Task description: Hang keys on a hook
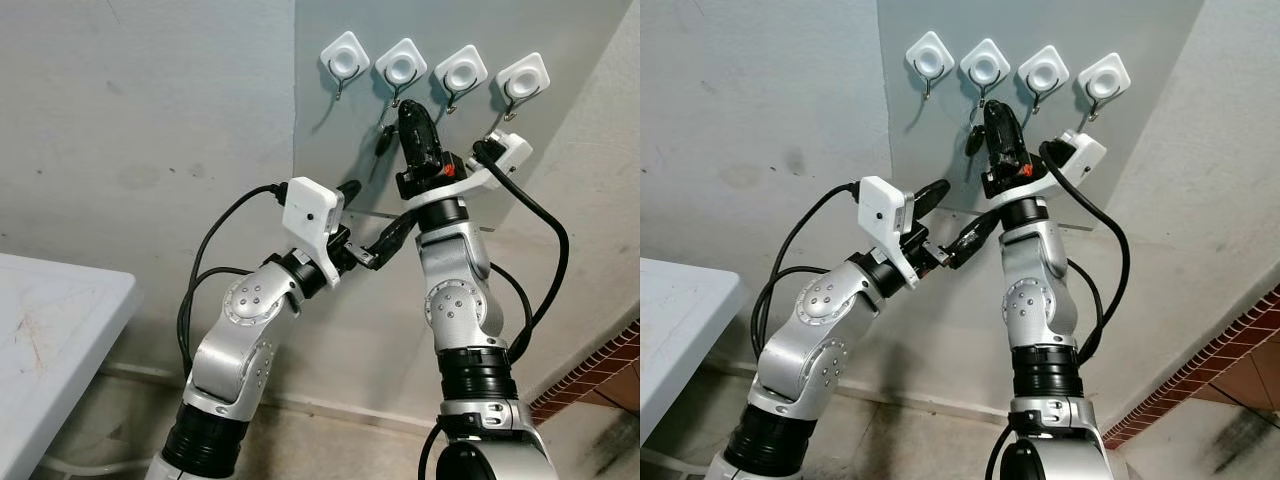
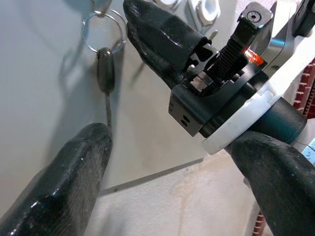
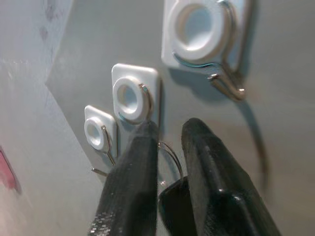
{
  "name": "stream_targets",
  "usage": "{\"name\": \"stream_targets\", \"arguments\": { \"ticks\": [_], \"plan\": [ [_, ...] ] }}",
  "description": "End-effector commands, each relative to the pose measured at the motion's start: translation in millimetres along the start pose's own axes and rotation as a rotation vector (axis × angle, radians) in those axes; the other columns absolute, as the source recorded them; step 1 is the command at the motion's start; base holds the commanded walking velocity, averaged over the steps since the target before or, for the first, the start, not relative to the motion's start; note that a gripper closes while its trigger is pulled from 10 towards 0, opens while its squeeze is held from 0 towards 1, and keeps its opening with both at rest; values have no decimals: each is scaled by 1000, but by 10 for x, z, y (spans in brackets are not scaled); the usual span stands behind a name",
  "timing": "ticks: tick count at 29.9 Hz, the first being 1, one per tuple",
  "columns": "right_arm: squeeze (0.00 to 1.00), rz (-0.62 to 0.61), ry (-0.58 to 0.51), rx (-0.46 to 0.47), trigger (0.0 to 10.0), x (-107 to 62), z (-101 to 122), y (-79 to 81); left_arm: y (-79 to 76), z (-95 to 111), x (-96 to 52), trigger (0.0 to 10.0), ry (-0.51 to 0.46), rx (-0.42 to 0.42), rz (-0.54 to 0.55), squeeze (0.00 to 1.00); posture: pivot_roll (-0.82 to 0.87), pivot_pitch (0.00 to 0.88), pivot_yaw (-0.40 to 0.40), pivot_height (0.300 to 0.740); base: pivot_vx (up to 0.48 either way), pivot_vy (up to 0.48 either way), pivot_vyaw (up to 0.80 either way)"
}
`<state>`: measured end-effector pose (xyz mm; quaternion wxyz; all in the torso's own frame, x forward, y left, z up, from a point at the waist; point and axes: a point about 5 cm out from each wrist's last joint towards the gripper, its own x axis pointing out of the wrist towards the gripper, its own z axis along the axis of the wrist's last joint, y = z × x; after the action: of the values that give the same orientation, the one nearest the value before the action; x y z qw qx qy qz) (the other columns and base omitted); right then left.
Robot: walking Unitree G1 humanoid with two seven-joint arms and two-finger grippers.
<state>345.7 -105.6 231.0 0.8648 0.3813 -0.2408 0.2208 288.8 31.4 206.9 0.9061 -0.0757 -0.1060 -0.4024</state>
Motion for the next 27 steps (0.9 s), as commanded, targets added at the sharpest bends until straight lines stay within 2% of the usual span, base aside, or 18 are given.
{"name": "stream_targets", "arguments": {
  "ticks": [1, 7, 12, 16, 23, 24, 25, 27],
  "plan": [
    [1000, -48, -2, 59, 10000, -129, -61, -78, 38, 133, -2, 10000, -62, 10, 31, 0, -23, 0, -30, 740, 0, 0, 0],
    [1000, -59, 8, 64, 10000, -260, -66, -124, 93, 112, -15, 10000, -59, -13, 62, 0, -21, 0, -30, 740, 0, 0, 0],
    [1000, -92, 45, 30, 10000, -424, -109, -197, 169, 38, -40, 10000, -41, -28, 104, 0, -22, 0, -30, 740, 0, 0, 0],
    [1000, -148, 79, 11, 10000, -606, -136, -284, 263, -46, -92, 10000, -24, -57, 159, 0, -25, 0, -27, 740, 0, 0, 0],
    [1000, -247, 146, -81, 10000, -971, -135, -467, 475, -291, -316, 10000, 33, -100, 300, 0, -34, 0, -23, 740, 0, 0, 0],
    [1000, -290, 183, -110, 10000, -1108, -154, -562, 563, -361, -377, 10000, 34, -157, 362, 0, -34, 0, -23, 740, 0, 0, 0],
    [1000, -290, 183, -110, 10000, -1108, -154, -562, 563, -361, -377, 10000, 34, -157, 362, 0, -34, 0, -23, 740, 0, 0, 0],
    [1000, -351, 244, -167, 10000, -1315, -191, -695, 696, -446, -441, 10000, 41, -207, 452, 0, -33, 0, -20, 740, 0, 0, 0]
  ]
}}
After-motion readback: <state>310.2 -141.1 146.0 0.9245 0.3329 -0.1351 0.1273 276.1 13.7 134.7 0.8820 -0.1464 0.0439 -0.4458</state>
